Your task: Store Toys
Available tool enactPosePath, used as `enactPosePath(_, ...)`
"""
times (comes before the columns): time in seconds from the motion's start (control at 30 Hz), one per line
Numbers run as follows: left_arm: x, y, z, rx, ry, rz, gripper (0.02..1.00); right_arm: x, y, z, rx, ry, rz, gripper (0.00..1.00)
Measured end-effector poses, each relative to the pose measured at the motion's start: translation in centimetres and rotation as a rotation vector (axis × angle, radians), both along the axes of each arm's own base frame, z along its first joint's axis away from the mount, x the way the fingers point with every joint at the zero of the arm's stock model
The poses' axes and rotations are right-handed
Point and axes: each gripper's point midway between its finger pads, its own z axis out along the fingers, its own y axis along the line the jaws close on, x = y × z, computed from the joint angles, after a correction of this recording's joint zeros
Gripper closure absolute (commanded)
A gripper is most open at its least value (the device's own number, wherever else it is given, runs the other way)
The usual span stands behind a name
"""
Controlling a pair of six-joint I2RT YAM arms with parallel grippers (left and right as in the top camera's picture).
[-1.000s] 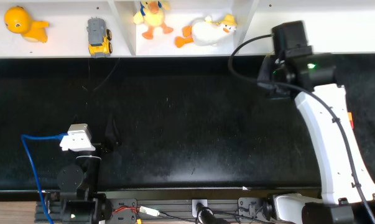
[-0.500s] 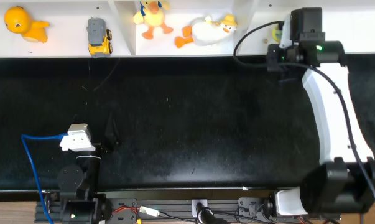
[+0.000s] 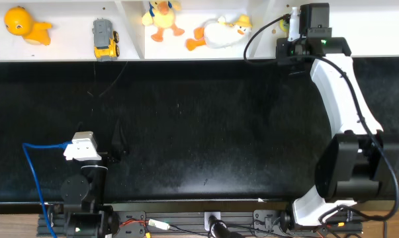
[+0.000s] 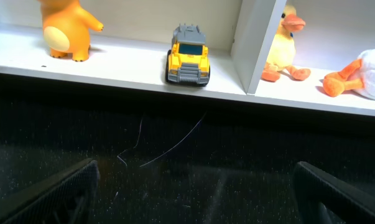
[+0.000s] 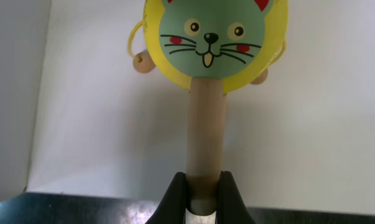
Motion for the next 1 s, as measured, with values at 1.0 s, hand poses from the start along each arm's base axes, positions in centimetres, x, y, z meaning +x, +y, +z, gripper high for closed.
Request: enactPosePath(1.0, 0.0, 0.0, 0.0, 0.000, 0.000, 0.000, 0.023, 2.2, 0.0, 0.7, 0.034, -0.087, -0.042, 0.557)
